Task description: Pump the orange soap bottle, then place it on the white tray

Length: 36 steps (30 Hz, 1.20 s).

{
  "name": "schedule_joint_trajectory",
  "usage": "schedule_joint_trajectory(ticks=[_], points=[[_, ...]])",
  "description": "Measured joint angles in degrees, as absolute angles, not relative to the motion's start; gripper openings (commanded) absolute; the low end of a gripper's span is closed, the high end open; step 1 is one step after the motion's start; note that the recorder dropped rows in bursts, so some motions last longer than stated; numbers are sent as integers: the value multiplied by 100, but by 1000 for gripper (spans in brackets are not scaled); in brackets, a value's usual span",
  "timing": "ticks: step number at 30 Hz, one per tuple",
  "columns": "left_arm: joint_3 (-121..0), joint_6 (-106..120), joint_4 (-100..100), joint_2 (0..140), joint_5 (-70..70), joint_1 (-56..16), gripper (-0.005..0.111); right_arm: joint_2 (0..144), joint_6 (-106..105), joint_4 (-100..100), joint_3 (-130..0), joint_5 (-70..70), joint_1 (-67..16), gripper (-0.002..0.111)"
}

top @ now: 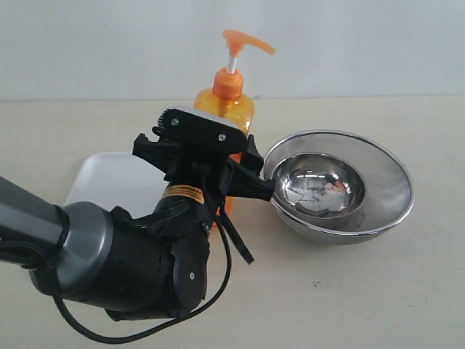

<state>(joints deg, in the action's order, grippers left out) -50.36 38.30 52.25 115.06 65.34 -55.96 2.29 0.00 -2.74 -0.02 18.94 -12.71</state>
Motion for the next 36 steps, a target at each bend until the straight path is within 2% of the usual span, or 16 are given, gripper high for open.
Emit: schedule_joint_trajectory(ticks=[36], points=[[-5027, 4359, 4872, 11444, 6296, -5596, 5, 229, 0, -238, -2, 1894, -1271, 0]])
